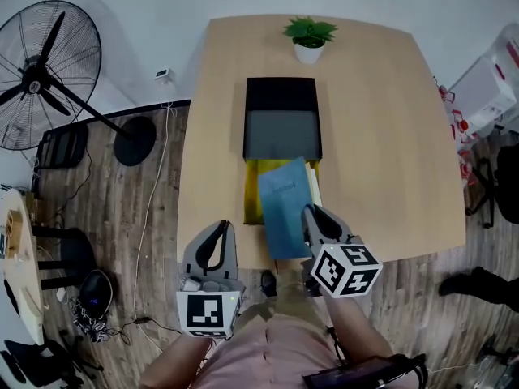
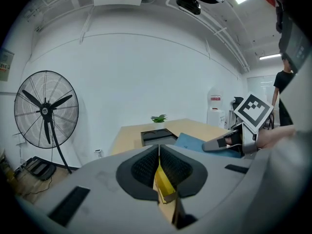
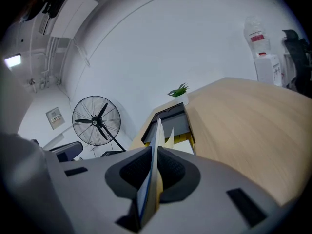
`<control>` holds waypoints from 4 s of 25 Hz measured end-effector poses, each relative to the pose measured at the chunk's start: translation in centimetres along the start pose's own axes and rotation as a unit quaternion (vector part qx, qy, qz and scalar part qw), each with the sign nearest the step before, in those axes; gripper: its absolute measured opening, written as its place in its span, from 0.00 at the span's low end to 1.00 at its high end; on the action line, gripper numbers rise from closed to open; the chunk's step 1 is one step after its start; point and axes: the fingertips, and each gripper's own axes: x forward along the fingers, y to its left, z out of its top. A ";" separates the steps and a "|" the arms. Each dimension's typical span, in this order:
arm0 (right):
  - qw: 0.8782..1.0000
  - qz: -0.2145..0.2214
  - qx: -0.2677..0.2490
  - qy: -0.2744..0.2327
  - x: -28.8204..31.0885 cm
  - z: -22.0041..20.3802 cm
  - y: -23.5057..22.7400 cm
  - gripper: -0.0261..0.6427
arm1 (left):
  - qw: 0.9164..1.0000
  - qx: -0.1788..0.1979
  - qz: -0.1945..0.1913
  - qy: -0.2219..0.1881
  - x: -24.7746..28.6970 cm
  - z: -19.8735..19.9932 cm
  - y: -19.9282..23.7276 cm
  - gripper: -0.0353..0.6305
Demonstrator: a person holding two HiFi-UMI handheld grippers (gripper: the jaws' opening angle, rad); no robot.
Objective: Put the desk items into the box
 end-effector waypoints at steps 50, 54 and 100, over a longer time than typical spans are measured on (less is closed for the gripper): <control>0.992 0.000 -0.009 0.129 0.6 -5.7 -4.6 0.36 | 0.999 -0.011 -0.050 0.010 3.6 -0.6 -4.4 0.08; 0.990 0.013 -0.011 0.137 0.8 -6.6 -3.1 0.36 | 0.999 -0.020 -0.043 0.007 2.6 -0.3 -4.1 0.08; 0.973 0.068 -0.125 0.180 -3.8 -13.3 3.0 0.05 | 0.993 -0.041 -0.083 0.080 -2.5 -11.0 -8.6 0.08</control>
